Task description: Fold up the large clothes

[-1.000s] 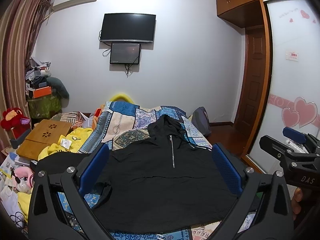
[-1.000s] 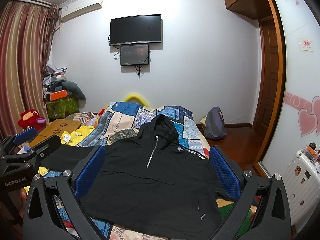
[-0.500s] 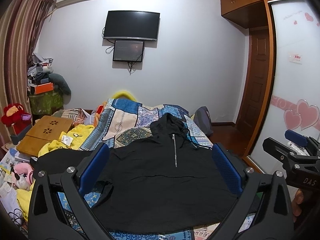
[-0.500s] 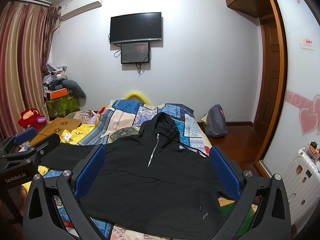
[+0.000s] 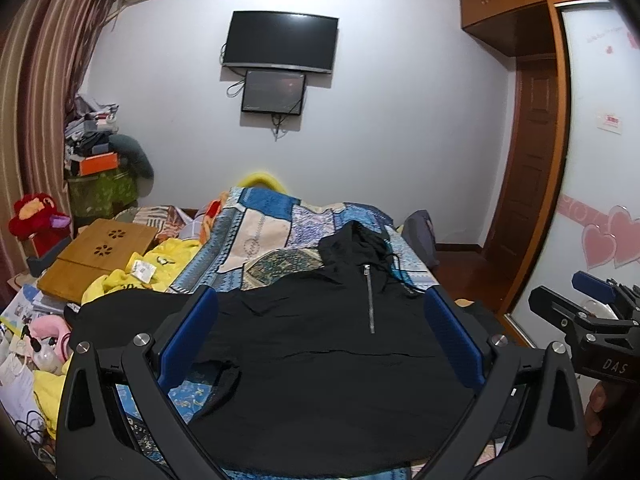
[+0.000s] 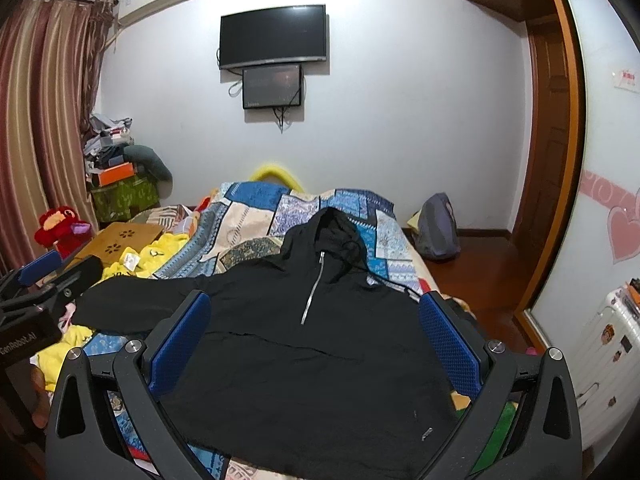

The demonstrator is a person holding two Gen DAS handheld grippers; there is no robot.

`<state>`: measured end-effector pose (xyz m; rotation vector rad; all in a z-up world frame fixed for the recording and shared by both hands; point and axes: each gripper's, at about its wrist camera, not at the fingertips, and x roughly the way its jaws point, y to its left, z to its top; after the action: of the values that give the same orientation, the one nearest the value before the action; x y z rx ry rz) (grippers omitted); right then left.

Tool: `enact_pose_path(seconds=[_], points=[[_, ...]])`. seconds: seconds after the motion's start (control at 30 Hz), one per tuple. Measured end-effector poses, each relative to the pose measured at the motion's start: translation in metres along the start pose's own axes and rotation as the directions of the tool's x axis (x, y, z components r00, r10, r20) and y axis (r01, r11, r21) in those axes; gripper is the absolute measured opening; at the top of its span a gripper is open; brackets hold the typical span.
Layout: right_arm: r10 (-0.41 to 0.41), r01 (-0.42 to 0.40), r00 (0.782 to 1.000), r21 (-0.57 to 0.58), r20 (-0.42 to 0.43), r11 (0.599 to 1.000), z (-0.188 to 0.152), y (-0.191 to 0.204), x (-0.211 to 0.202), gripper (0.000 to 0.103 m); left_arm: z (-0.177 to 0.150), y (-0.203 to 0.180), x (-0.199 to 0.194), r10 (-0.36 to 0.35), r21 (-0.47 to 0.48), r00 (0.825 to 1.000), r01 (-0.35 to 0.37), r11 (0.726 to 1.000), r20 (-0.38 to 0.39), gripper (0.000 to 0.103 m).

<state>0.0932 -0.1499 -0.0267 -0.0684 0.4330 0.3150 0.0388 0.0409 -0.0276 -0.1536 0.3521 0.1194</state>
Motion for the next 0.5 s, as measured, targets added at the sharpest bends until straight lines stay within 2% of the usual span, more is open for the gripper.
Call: enact_pose_path(seconds=[0.3,0.5], points=[[-0.006,0.007,0.998,0.016,-0.061,1.0,0.004,0.001,0.038,0.103,0.001,0.054,0.039,0.11,-0.061,0.993,-0.113,0.992,-0.043,0.103],[-0.033,0.033,0.995,-0.006,-0.092,0.999,0.008,0.003,0.065,0.103,-0.002,0.093,0.07,0.208,-0.068,0.974,-0.215,0.974,-0.087,0.103]])
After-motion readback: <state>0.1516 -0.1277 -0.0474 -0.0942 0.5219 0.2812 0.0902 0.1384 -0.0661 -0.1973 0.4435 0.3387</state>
